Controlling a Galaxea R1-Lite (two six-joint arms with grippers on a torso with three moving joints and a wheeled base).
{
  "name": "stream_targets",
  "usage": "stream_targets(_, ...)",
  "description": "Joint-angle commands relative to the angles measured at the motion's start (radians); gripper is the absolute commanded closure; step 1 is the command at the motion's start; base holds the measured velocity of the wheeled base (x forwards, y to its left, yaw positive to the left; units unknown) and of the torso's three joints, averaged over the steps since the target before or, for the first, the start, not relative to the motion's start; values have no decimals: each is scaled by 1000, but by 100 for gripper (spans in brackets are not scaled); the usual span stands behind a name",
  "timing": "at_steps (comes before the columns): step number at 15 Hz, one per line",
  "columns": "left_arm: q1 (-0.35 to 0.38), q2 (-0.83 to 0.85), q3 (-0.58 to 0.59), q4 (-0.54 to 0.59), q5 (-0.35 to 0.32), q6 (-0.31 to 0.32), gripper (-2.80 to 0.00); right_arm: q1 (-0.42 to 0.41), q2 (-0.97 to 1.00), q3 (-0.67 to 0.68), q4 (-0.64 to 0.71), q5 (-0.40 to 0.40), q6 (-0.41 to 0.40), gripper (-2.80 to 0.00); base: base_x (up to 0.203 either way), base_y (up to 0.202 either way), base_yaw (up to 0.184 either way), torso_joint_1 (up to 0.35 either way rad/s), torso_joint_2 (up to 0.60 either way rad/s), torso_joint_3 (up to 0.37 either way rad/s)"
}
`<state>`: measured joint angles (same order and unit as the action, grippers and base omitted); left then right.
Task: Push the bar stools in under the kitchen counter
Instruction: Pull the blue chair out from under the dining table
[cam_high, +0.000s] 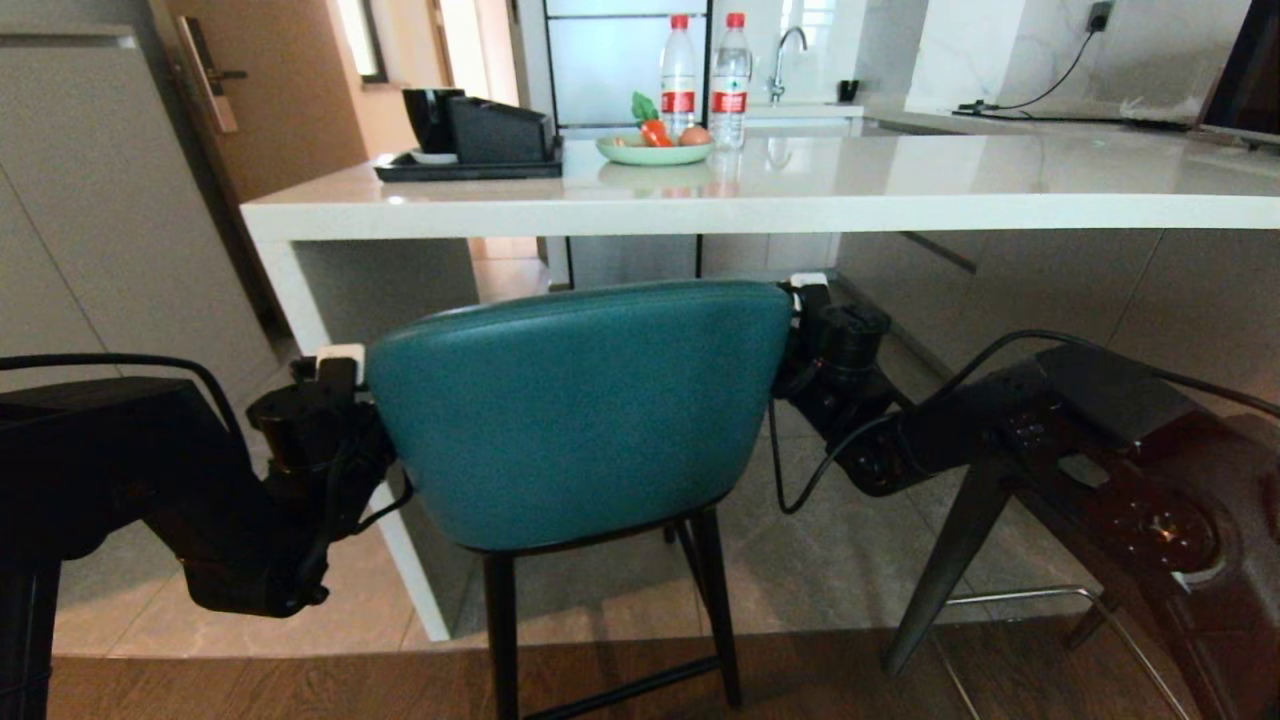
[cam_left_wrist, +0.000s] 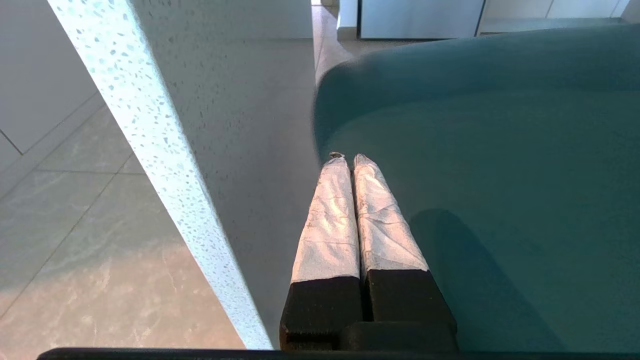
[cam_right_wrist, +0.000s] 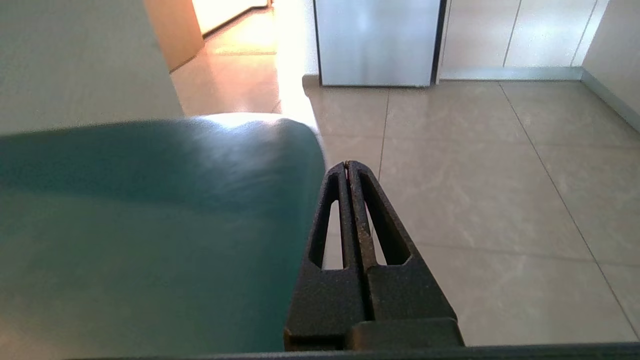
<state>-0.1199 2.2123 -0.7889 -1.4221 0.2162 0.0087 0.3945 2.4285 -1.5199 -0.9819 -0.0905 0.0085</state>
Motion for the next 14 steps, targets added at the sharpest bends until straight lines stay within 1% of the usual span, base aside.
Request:
stream_targets(1,9,1,-4,-9,2,1,0,5,-85,92,-23,-2,-1,0,0,0,0,0,0,0)
stream_targets(3,19,-6,3,-9,0,1,0,7,-126,133,-40,-7,0,0,0,0,0,0,0,0)
stream_targets(5,34,-11,17,-24,1,1,0,10,-148,144,-41,-39,-1,0,0,0,0,0,0,0)
stream_targets(6,37,-17,34,-34,-6,2,0,9,-151,147,-40,-41,-1,0,0,0,0,0,0,0)
stream_targets(7,39,-23,49,-50,-21,2,0,9,-151,150,-37,-45,1,0,0,0,0,0,0,0)
stream_targets(9,43,-34,67,-77,-75,1,0,20,-167,187,-35,-55,-1,0,0,0,0,0,0,0)
stream_targets(14,31,-37,84,-83,-113,2,0,40,-177,238,-40,-71,4,0,0,0,0,0,0,0)
